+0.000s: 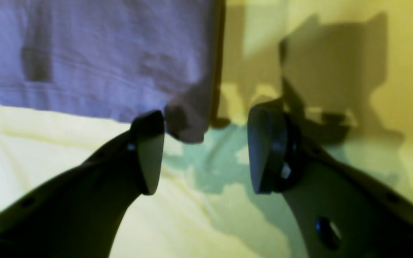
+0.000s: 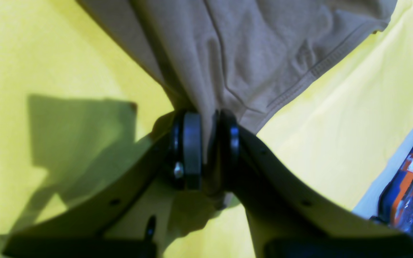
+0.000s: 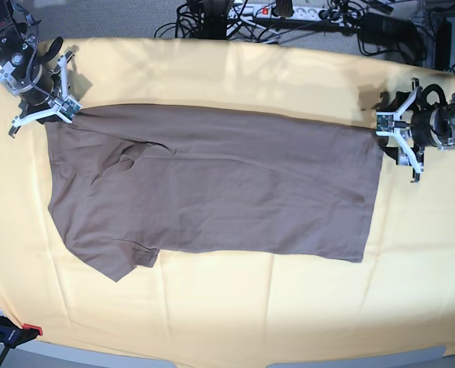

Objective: Fold the T-shirt properly
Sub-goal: 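Drag the shirt by its shoulder edges toward the robot, then release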

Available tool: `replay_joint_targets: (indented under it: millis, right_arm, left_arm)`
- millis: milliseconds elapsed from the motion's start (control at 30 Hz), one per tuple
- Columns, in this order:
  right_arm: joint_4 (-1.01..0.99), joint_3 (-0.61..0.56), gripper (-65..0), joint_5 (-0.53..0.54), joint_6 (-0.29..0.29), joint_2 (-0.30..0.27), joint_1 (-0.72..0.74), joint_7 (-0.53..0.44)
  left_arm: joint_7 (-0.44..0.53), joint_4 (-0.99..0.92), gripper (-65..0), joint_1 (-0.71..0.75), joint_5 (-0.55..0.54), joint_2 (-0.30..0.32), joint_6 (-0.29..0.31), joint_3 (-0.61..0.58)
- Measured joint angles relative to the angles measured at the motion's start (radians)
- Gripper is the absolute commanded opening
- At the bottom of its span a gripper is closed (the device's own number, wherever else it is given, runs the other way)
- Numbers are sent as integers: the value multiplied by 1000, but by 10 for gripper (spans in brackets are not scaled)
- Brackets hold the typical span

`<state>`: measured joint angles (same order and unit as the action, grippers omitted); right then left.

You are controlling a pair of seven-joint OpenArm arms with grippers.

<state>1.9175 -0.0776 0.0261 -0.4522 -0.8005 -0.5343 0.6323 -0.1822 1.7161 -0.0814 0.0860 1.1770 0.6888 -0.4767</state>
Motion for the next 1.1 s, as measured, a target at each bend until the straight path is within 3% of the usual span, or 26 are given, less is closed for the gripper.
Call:
replay_joint_targets:
  millis: [133,367,500,633,700,800,867,933,1033,1100]
  right_arm:
    - [0,0,-527,0,0,0,0,0]
    - [0,0,-527,0,0,0,0,0]
    - [0,0,-527,0,0,0,0,0]
    - [0,0,-527,0,0,0,0,0]
    - [0,0,-527,0,0,0,0,0]
    - [0,0,-527,0,0,0,0,0]
    - [0,0,-527,0,0,0,0,0]
    - [0,0,-527,0,0,0,0,0]
    - [0,0,-531,0,0,0,0,0]
    - [0,0,-598,0,0,0,0,0]
  left_arm:
    - [0,-31,-277,-8,-3,-33,-3,8]
    - [8,-43,-277,-13,-10,-71,-77,11]
    - [4,-42,-277,-35,-11,-76,-74,5]
    - [-19,-43,-280,-69,-62,-78,-34,0]
    - [-17,-42,-342,-79,-63,-79,-35,0]
    - [-16,-42,-523,-80,-63,-79,-35,0]
    - [-16,-42,-605,-80,-63,-79,-35,0]
    - [-16,-42,-646,-80,-63,-79,-37,0]
    - [-16,-42,-650,-80,-63,-79,-36,0]
    - [-16,-42,-650,-80,-63,-79,-37,0]
